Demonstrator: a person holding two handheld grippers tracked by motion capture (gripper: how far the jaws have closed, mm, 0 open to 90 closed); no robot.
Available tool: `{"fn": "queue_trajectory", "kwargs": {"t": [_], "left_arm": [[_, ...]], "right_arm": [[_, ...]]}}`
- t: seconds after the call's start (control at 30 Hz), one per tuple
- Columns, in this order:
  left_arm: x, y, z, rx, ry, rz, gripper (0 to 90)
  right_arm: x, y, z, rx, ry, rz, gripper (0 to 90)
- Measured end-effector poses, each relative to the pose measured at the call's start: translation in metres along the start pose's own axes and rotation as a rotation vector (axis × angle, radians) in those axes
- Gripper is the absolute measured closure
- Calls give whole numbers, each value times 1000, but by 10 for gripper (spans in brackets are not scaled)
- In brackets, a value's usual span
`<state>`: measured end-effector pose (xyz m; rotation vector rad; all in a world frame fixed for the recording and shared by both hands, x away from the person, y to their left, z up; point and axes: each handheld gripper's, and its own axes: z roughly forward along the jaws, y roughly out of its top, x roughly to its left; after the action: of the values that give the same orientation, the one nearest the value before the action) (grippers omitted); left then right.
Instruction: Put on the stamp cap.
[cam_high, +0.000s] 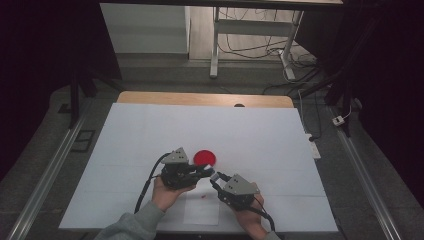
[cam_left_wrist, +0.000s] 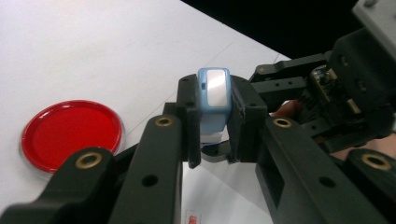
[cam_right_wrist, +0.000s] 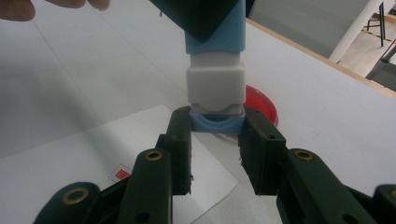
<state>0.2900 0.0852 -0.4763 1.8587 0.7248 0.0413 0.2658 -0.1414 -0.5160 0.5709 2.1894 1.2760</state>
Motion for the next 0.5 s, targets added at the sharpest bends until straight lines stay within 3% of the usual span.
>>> {"fn": "queue_trajectory", "kwargs": {"t": [0.5], "left_arm": [[-1,-2,1,-8,14,-4,762]], "right_arm": [[0,0,-1,-2,-11,0,653]]}}
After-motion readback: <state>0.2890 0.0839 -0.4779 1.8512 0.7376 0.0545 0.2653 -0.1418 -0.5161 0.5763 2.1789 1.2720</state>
